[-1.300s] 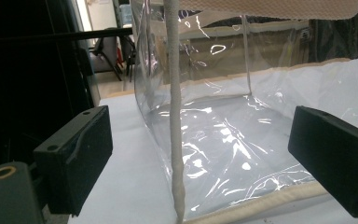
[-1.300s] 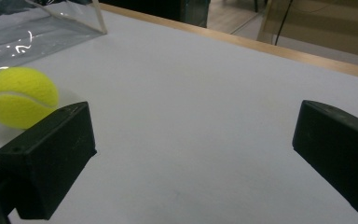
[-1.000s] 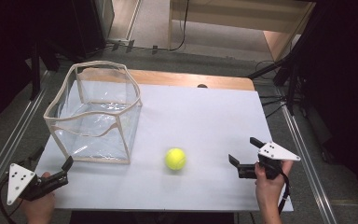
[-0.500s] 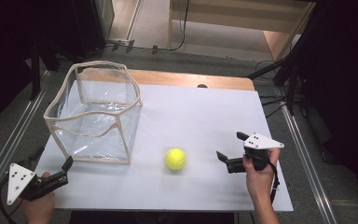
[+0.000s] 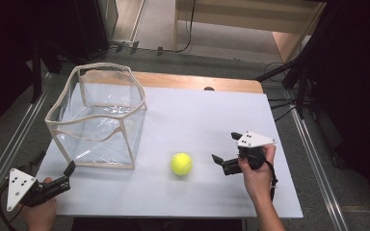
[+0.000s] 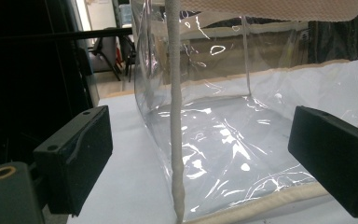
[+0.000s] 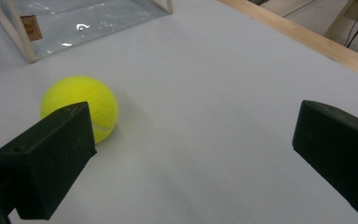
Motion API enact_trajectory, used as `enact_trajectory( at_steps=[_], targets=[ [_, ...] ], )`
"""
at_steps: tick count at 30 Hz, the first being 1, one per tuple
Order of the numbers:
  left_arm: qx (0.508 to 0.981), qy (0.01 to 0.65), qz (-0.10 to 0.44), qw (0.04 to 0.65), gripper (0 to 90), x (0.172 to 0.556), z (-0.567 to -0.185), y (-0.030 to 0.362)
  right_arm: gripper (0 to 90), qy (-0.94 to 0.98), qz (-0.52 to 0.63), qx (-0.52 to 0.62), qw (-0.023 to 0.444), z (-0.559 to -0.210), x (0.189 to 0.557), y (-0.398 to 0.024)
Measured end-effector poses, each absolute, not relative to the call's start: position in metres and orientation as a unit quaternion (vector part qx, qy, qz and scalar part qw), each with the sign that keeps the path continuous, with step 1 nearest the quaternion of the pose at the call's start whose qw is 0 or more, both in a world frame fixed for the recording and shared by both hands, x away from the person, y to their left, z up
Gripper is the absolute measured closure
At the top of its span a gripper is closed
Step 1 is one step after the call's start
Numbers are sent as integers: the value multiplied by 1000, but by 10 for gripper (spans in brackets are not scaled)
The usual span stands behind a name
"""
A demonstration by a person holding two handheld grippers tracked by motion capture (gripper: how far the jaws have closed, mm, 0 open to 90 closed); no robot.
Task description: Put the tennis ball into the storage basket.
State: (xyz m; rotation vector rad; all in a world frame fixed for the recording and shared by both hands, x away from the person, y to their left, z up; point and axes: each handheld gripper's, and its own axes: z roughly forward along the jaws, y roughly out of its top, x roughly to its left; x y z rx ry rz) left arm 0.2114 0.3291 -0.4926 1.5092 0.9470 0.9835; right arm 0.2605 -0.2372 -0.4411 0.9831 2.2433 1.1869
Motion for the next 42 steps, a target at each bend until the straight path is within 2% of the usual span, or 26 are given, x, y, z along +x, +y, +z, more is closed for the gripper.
enact_trajectory(
  at_steps=[42],
  targets=[
    [631,397,410,526,68,212,-492,329,0,885,348,291,108,-457,290,-159]
  ],
)
